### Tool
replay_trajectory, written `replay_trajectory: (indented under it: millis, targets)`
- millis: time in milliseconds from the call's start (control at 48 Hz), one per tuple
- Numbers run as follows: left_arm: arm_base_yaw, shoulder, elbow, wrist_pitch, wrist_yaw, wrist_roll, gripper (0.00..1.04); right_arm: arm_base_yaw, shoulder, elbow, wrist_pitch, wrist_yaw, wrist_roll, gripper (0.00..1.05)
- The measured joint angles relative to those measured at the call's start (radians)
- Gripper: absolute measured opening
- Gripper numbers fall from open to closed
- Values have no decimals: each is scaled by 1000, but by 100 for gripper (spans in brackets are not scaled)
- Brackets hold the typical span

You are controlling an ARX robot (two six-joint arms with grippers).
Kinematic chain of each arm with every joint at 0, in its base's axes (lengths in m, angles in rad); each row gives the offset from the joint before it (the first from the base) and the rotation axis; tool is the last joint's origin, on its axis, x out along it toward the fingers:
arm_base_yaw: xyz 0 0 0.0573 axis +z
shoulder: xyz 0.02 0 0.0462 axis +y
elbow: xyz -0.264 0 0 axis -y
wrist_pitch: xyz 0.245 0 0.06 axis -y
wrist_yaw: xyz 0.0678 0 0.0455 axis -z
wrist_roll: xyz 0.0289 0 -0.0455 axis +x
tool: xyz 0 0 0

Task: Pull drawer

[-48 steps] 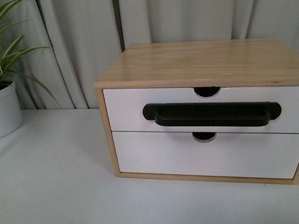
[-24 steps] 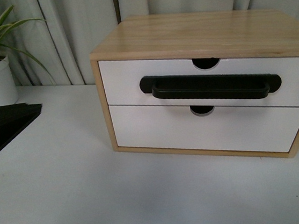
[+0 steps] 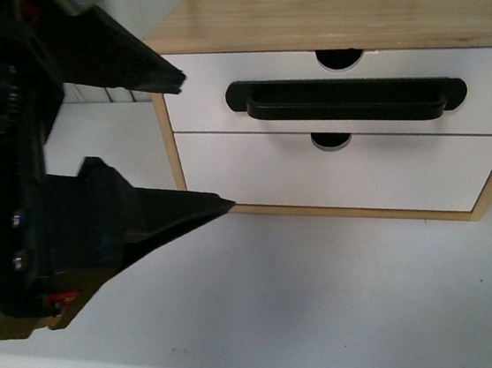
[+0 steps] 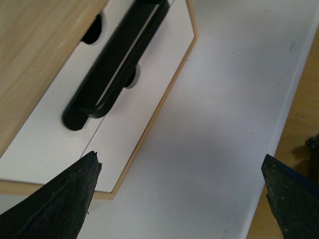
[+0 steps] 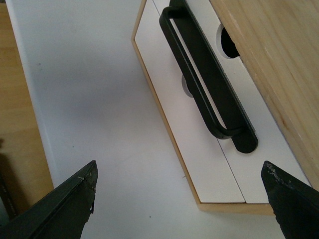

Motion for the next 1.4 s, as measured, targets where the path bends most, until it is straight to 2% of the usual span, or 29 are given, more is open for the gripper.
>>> replay_trajectory:
  millis: [396, 854, 1396]
  targets:
    - [-95, 212, 240, -90, 8, 124, 99, 61, 169, 64, 74, 10, -80, 96]
    - [-106, 390, 402, -142, -13, 183, 99, 93, 341, 124, 174, -10, -107, 96]
    - [-71, 461, 420, -115, -7, 184, 99, 109, 449, 151, 258, -26, -90, 96]
